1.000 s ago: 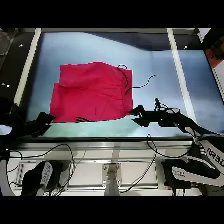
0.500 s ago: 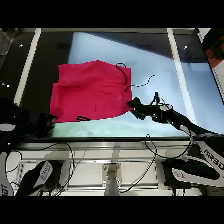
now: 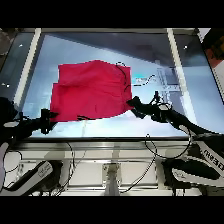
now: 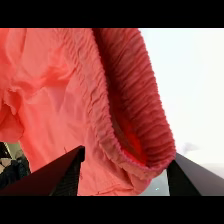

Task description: Fold the clothes and pants, and hang the long-sleeved shirts on hangers.

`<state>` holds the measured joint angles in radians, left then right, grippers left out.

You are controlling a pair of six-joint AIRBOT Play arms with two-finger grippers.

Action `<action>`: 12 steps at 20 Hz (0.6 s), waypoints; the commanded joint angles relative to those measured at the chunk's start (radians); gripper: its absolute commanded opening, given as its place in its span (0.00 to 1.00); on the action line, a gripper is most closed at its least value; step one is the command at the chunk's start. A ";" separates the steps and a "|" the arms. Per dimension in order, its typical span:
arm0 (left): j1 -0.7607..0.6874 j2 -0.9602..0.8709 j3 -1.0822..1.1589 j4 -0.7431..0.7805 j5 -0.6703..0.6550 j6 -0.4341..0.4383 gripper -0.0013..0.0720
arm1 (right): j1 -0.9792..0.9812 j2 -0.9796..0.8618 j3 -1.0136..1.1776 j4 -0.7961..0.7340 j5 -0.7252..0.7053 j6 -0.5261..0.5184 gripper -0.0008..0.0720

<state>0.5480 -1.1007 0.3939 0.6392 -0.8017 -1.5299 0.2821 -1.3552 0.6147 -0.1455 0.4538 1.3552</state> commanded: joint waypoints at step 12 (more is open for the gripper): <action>-0.218 -0.068 0.234 -0.441 0.068 0.270 0.02 | -0.005 0.001 0.076 0.010 -0.056 -0.007 0.02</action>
<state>0.4313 -1.1671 0.5327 0.2768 -0.7937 -1.2854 0.2798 -1.3552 0.6453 -0.1398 0.4389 1.3563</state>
